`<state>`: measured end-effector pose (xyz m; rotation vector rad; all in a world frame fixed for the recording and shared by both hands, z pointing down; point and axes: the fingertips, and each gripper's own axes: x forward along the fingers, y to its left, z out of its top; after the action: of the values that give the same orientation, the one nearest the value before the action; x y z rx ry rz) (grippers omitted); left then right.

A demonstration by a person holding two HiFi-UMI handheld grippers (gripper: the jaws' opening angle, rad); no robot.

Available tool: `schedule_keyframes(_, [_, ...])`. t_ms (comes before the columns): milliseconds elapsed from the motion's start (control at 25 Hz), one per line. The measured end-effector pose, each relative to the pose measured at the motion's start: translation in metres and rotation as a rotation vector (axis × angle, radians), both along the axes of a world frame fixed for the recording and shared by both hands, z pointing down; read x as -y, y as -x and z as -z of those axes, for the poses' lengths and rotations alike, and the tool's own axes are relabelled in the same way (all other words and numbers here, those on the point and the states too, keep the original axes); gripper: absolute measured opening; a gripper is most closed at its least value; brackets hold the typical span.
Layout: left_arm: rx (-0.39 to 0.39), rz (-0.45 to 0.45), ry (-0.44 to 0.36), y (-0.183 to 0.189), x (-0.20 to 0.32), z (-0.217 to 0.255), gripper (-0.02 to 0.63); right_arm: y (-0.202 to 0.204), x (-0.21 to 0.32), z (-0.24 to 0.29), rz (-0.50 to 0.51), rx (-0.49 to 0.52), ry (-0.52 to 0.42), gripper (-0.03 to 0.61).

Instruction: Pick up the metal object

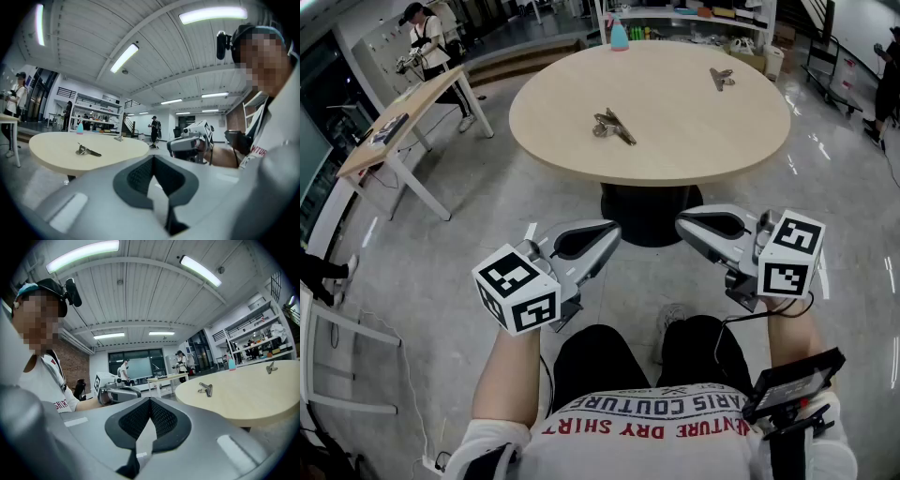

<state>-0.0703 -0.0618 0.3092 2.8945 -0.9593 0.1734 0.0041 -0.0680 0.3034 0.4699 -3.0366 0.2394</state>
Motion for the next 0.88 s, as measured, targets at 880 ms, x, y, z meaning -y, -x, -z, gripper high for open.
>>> schedule_keyframes(880, [0.050,-0.007,-0.028,0.024,0.159,0.023,0.003,0.018,0.155,0.034,0.005,0.033,-0.025,0.001])
